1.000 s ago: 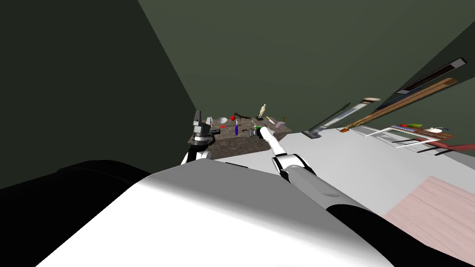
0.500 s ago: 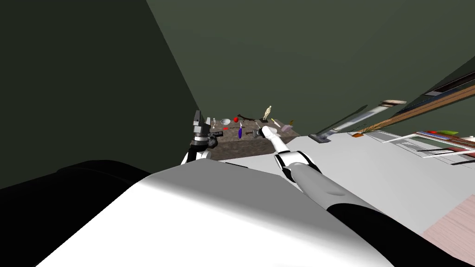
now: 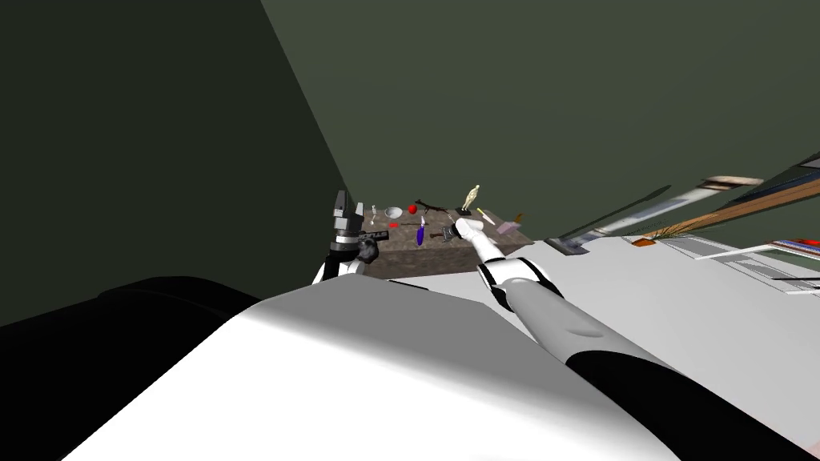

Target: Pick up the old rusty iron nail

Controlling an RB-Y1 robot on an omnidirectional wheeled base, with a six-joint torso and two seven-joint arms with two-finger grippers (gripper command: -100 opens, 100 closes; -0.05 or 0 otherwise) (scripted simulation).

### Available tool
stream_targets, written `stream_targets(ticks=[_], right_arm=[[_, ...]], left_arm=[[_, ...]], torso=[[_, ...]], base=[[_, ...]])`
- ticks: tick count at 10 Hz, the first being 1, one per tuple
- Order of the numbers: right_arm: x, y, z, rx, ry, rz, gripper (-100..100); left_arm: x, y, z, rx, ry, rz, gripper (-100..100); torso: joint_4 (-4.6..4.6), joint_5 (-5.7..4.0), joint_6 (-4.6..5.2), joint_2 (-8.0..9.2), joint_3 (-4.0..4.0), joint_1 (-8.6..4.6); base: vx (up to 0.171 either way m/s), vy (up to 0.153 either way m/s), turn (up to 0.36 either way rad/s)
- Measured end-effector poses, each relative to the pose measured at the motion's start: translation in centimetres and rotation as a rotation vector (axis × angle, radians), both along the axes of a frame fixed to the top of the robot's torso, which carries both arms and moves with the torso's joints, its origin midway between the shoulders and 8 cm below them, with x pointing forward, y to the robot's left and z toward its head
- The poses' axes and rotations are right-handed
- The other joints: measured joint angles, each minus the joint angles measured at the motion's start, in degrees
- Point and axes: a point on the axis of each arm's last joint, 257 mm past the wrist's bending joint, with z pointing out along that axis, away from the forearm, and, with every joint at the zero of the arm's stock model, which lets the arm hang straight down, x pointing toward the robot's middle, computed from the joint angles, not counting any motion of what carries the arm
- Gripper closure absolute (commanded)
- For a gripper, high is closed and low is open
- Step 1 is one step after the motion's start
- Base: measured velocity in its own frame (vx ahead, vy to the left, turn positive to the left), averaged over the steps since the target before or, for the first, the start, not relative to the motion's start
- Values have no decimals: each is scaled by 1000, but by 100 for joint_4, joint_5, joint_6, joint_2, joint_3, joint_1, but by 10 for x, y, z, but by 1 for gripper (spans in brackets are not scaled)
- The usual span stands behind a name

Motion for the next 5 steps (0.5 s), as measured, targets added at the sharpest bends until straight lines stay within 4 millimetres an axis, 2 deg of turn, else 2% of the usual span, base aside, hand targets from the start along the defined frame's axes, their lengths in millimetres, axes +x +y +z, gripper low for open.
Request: stream_targets(ticks=[1,2,3,5], right_arm=[[0,-10,-2,-25,9,-10,-100],[0,-11,-2,-28,11,-11,0],[0,-11,-2,-28,10,-11,-100],[-6,-12,-12,-25,13,-14,-100]], left_arm=[[0,0,0,0,0,0,0],[0,0,0,0,0,0,0],[0,0,0,0,0,0,0],[0,0,0,0,0,0,0]], torso=[[1,1,1,0,1,2],[3,-2,2,15,8,-9],[6,-4,3,27,16,-16],[4,-4,3,18,11,-17]], base=[[41,23,8],[8,5,-1],[46,3,21],[50,9,9]])
